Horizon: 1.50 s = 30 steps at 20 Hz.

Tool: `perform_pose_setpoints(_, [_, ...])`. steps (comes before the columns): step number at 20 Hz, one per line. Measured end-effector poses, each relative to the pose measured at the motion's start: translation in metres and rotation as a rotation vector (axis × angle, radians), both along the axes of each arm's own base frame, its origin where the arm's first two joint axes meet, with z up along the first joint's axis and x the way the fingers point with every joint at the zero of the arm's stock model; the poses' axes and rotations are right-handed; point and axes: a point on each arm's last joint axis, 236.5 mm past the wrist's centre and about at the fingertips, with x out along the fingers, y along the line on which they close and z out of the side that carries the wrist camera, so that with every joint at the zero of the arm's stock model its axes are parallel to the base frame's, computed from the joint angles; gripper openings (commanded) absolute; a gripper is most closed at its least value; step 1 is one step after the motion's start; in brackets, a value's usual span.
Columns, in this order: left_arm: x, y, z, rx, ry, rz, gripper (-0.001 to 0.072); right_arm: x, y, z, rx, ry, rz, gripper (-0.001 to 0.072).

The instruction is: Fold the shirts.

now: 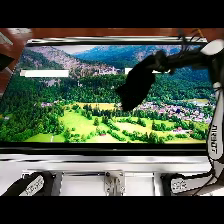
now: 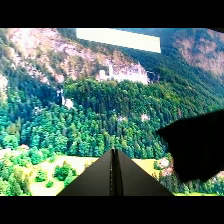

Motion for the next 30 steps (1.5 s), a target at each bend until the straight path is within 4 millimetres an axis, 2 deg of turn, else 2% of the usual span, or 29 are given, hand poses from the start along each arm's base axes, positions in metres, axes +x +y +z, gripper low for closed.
perform_pose_setpoints(2, [0.0,-0.01,-0.002,-0.001,0.004,-0.028,0.0038,0.006,-0.039,0.045,-0.027,-0.07,-0.114,0.0069])
perform_pose_setpoints(4, [0.0,-0.019,-0.003,-0.001,0.007,-0.049,0.0038,0.003,-0.083,0.062,-0.039,-0.07,-0.214,0.0069])
perform_pose_setpoints(7, [-0.001,-0.025,-0.003,-0.002,0.009,-0.067,0.0038,-0.018,-0.148,0.052,-0.064,0.021,-0.313,0.0069])
perform_pose_setpoints(10, [-0.001,-0.028,-0.004,-0.002,0.01,-0.074,0.0038,-0.042,-0.192,0.04,-0.099,0.089,-0.356,0.0069])
perform_pose_setpoints(13, [-0.001,-0.029,-0.004,-0.002,0.012,-0.076,0.0038,-0.051,-0.22,0.034,-0.144,0.1,-0.387,0.0069])
perform_pose_setpoints(16, [0.0,-0.029,-0.005,-0.002,0.014,-0.078,0.0039,-0.046,-0.235,0.034,-0.162,0.07,-0.422,0.0069])
perform_pose_setpoints(22, [0.0,-0.03,-0.019,-0.014,0.05,-0.077,0.0039,-0.011,-0.254,0.068,-0.116,-0.126,-0.519,0.0069])
perform_pose_setpoints(24, [0.0,-0.03,-0.022,-0.019,0.058,-0.076,0.0038,-0.007,-0.271,0.072,-0.128,-0.153,-0.571,0.0069])
perform_pose_setpoints(26, [0.0,-0.031,-0.023,-0.022,0.064,-0.075,0.0039,-0.014,-0.296,0.062,-0.166,-0.119,-0.638,0.0069])
perform_pose_setpoints(27, [-0.001,-0.031,-0.024,-0.023,0.066,-0.075,0.0038,-0.023,-0.311,0.049,-0.194,-0.072,-0.666,0.0069])
perform_pose_setpoints(29, [-0.002,-0.031,-0.026,-0.023,0.077,-0.079,0.0038,-0.05,-0.339,0.005,-0.238,0.087,-0.712,0.0069])
perform_pose_setpoints(30, [-0.003,-0.032,-0.027,-0.023,0.082,-0.082,0.0038,-0.071,-0.354,-0.023,-0.263,0.191,-0.731,0.0069])
